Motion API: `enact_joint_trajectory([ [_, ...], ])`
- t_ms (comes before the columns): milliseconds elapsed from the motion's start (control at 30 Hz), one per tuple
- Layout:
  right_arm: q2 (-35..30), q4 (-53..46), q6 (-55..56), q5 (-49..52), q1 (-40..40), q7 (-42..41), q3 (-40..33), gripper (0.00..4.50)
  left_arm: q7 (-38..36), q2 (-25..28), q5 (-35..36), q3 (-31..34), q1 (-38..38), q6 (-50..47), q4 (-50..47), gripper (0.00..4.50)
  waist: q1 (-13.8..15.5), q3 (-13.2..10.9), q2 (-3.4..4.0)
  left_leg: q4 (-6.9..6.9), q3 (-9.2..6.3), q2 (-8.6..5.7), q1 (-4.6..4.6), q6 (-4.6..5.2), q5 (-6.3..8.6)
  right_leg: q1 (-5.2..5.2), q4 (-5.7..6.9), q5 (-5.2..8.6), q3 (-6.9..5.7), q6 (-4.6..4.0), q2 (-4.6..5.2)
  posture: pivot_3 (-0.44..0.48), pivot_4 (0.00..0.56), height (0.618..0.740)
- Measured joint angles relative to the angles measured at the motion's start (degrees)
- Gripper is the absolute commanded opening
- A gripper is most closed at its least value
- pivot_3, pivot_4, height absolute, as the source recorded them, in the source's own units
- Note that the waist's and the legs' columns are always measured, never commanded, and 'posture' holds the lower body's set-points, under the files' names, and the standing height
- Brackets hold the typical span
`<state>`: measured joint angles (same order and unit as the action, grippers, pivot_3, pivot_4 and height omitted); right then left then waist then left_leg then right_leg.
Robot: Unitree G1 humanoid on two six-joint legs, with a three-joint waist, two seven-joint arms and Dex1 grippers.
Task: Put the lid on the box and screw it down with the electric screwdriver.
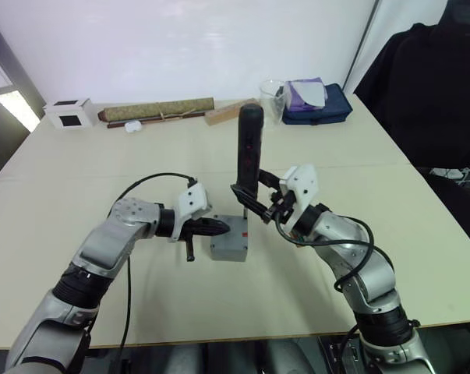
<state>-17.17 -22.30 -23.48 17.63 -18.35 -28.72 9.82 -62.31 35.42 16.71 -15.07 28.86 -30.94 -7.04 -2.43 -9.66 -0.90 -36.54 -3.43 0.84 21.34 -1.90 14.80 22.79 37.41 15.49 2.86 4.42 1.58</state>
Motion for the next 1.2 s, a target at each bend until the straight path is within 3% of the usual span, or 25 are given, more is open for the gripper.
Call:
enact_joint_trajectory([
  [233, -3.4, -1.4, -11.6, 7.7, -6.7, -1.7, -4.9, 2.17, 0.5, -0.8, 0.6, 0.6, -0.4, -0.2, -0.1, 0.0, 0.1, -0.1, 0.03, 0.09, 0.0, 0.0, 0.14, 0.0, 0.0, 0.16, -0.09, -0.07, 0.0, -0.09, 0.04, 0.0, 0.15, 0.74],
  [300, -4.0, -1.4, -17.0, 13.0, -9.9, -0.7, -8.6, 2.17, 0.9, -1.6, 1.8, 1.7, -0.9, -1.3, -0.1, 0.0, 0.2, -0.3, 0.12, 0.15, 0.03, -0.01, 0.23, 0.0, 0.0, 0.28, -0.09, -0.1, 0.02, -0.08, 0.07, 0.0, 0.15, 0.74],
  [400, -5.9, -0.8, -28.1, 26.1, -21.1, 4.8, -19.3, 2.17, 2.8, -4.4, 5.5, 4.7, -1.1, -4.5, 0.6, 0.0, 0.2, -0.7, 0.28, 0.08, -0.03, -0.01, 0.86, -0.03, -0.04, 0.85, -0.01, -0.32, -0.03, 0.09, 0.08, 0.0, 0.15, 0.74],
  [533, -16.4, 7.7, -47.0, 43.9, -32.3, 12.6, -33.1, 2.17, 3.9, -4.6, 11.5, 10.4, 0.5, -9.6, 0.2, 0.0, 0.8, -1.0, 0.02, 0.04, -0.1, 0.0, 1.2, -0.03, -0.04, 1.14, 0.01, -0.32, -0.15, 0.07, 0.09, 0.0, 0.15, 0.74],
  [600, -21.2, 11.5, -53.3, 45.5, -32.6, 14.0, -34.7, 2.17, 3.0, -2.2, 13.1, 12.0, 1.6, -10.8, -1.6, 0.0, 1.2, -1.0, 0.11, 0.21, 0.03, -0.03, 1.21, -0.03, -0.04, 1.22, -0.12, -0.32, -0.06, 0.07, 0.09, 0.0, 0.15, 0.74],
  [733, -31.4, 19.4, -66.1, 44.3, -31.3, 14.4, -32.6, 2.17, -1.4, 2.5, 15.3, 11.5, 1.9, -11.5, -7.0, 0.0, 1.4, -1.1, 0.27, 0.35, 0.21, -0.08, 1.55, -0.03, -0.04, 1.65, -0.2, -0.32, 0.05, 0.07, 0.12, 0.0, 0.15, 0.74],
  [867, -40.9, 25.0, -68.6, 43.9, -23.8, 12.1, -25.8, 2.17, -6.1, 6.5, 15.4, 8.5, 1.1, -10.8, -11.4, 0.0, 1.5, -1.2, 0.34, 0.3, 0.18, -0.05, 1.89, -0.02, -0.04, 1.9, -0.26, -0.32, 0.0, 0.08, 0.09, 0.0, 0.15, 0.74],
  [1100, -42.5, 32.3, -68.6, 36.8, -19.8, 7.1, -15.1, 2.17, -6.2, 4.3, 12.2, 2.7, 1.0, -6.2, -11.4, 0.0, 1.2, -1.3, 0.46, -0.03, 0.18, 0.01, 1.9, -0.01, -0.05, 1.89, -0.13, -0.36, 0.05, 0.05, -0.08, 0.0, 0.15, 0.74],
  [1200, -42.6, 32.6, -68.4, 35.3, -19.7, 5.4, -13.9, 2.17, -5.7, 4.2, 12.1, 2.7, 0.9, -6.2, -11.5, 0.0, 1.1, -1.3, 0.48, -0.12, 0.18, 0.02, 1.91, -0.01, -0.04, 1.89, -0.09, -0.37, 0.05, 0.06, -0.1, 0.0, 0.15, 0.74],
])
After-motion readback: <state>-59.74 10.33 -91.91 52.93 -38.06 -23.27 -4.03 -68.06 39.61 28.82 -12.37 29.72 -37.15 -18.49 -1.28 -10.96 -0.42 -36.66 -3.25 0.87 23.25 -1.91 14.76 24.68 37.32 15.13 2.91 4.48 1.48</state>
